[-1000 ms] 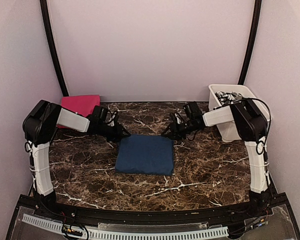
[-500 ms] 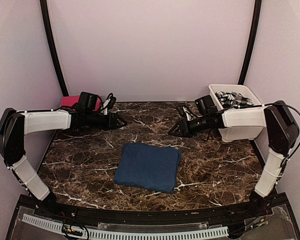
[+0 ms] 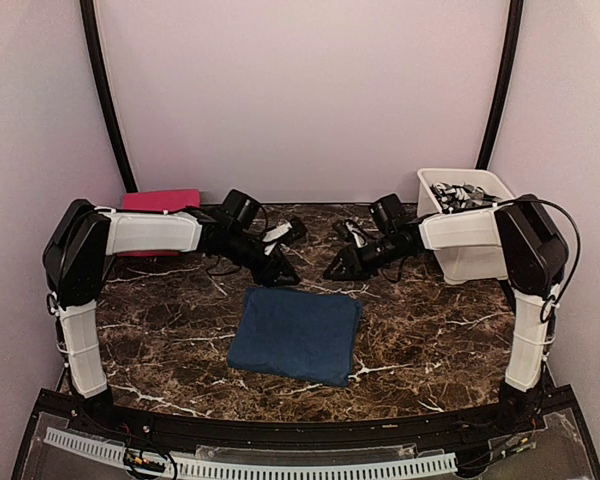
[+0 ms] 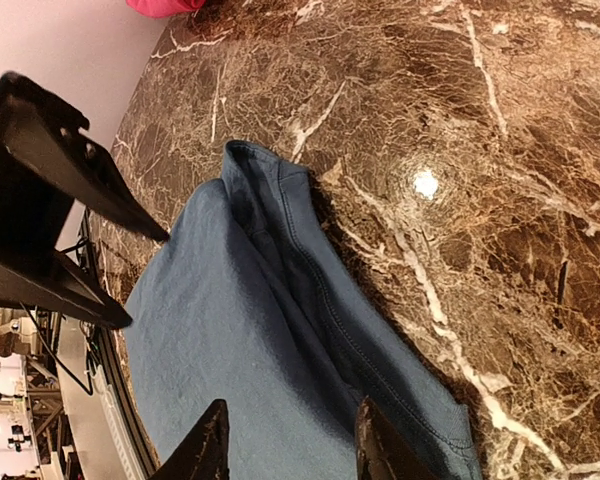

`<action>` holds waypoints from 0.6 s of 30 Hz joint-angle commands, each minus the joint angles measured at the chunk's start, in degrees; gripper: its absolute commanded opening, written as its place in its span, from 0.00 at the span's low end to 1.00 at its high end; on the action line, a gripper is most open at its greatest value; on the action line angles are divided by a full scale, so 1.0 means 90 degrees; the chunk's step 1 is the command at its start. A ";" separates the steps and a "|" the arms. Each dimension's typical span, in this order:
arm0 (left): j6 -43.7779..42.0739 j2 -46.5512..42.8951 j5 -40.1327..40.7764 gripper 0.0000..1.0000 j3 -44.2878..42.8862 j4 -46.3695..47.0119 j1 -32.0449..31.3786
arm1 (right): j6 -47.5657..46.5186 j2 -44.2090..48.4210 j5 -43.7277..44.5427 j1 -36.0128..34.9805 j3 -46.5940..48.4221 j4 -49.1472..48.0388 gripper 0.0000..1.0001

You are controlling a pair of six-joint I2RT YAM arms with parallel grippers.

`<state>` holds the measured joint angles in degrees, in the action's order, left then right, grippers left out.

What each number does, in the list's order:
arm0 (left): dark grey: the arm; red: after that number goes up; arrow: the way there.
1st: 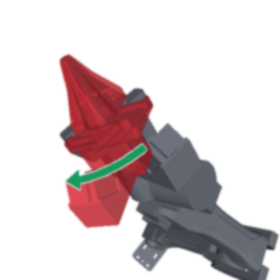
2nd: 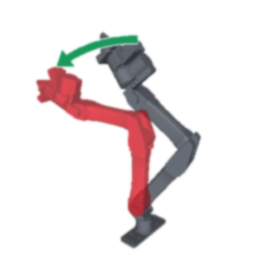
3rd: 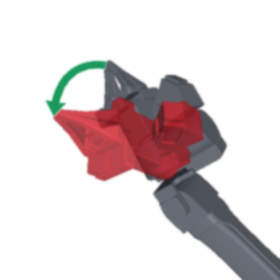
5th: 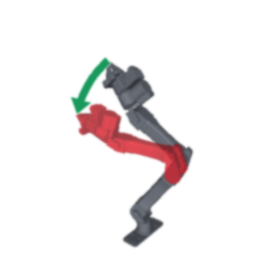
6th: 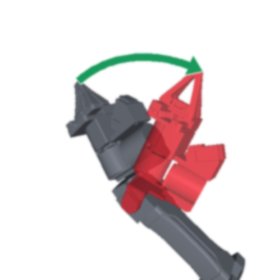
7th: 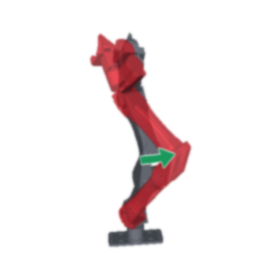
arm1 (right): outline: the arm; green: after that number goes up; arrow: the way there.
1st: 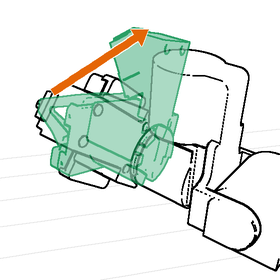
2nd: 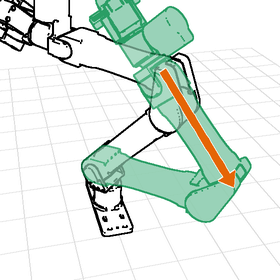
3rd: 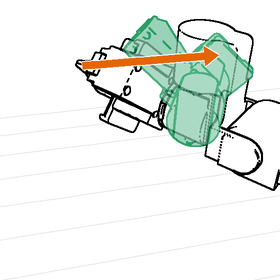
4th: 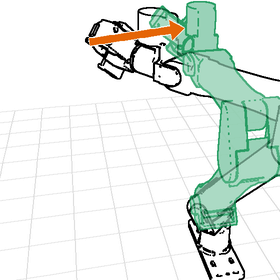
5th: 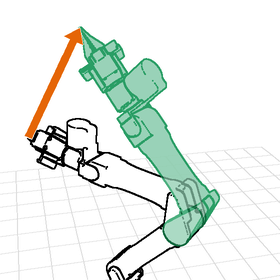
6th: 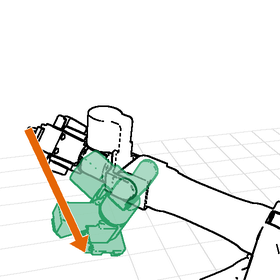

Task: Fold and stack the mixed laundry pile
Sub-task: Smooth out the square-folded T-shirt at the center of the board.

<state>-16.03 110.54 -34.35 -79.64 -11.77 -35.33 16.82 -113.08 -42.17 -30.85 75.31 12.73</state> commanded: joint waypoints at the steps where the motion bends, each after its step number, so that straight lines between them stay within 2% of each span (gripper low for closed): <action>1: -0.1218 0.0262 -0.0264 0.34 -0.0252 -0.0679 -0.0134 | 0.0098 -0.0245 0.0056 0.0069 0.0234 0.0065 0.37; 8: -0.1924 0.0860 -0.0098 0.28 -0.0708 -0.0996 -0.0268 | 0.0324 -0.0417 -0.0025 0.0308 0.0220 -0.0142 0.34; 18: -0.2340 0.1329 -0.0020 0.28 -0.1194 -0.1381 -0.0381 | 0.0316 -0.0406 -0.0133 0.0435 0.0125 -0.0205 0.33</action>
<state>-33.98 122.30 -33.61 -88.40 -20.29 -37.91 19.18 -116.71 -42.35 -27.24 76.12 12.86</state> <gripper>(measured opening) 0.275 0.335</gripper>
